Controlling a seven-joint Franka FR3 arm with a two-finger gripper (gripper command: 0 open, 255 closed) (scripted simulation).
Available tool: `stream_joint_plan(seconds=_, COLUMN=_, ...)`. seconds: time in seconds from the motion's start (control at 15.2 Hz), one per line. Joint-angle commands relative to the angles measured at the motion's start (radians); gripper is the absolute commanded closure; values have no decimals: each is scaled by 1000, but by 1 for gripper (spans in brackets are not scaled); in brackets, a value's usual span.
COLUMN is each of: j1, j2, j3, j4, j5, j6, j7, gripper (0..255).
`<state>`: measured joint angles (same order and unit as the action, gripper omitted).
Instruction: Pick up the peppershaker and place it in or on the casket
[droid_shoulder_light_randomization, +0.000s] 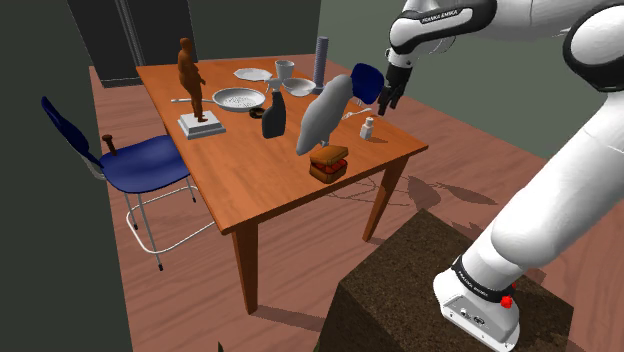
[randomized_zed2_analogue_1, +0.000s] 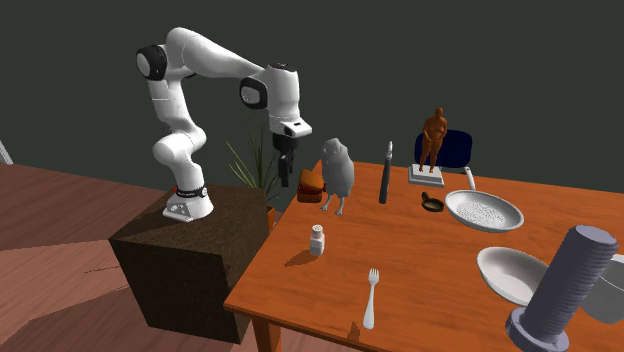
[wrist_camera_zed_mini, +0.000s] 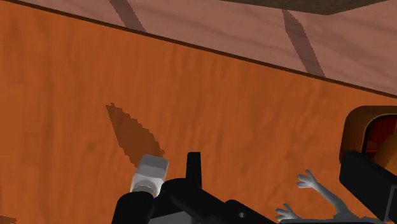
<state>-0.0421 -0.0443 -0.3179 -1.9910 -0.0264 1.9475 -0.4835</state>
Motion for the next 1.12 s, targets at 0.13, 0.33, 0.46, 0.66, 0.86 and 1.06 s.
stream_joint_plan(seconds=0.13, j1=-26, j2=175, j3=-24, j4=133, j5=59, j6=4, j7=-81, gripper=0)
stream_joint_plan(seconds=0.33, j1=-57, j2=307, j3=-29, j4=251, j5=103, j6=-11, j7=-136, gripper=0)
stream_joint_plan(seconds=0.46, j1=-83, j2=397, j3=-28, j4=339, j5=130, j6=-29, j7=-167, gripper=0)
stream_joint_plan(seconds=0.66, j1=-126, j2=536, j3=-20, j4=489, j5=166, j6=-66, j7=-205, gripper=0)
stream_joint_plan(seconds=0.86, j1=-142, j2=588, j3=-14, j4=523, j5=177, j6=-57, j7=-217, gripper=0)
stream_joint_plan(seconds=1.06, j1=-142, j2=595, j3=-11, j4=494, j5=181, j6=-21, j7=-219, gripper=0)
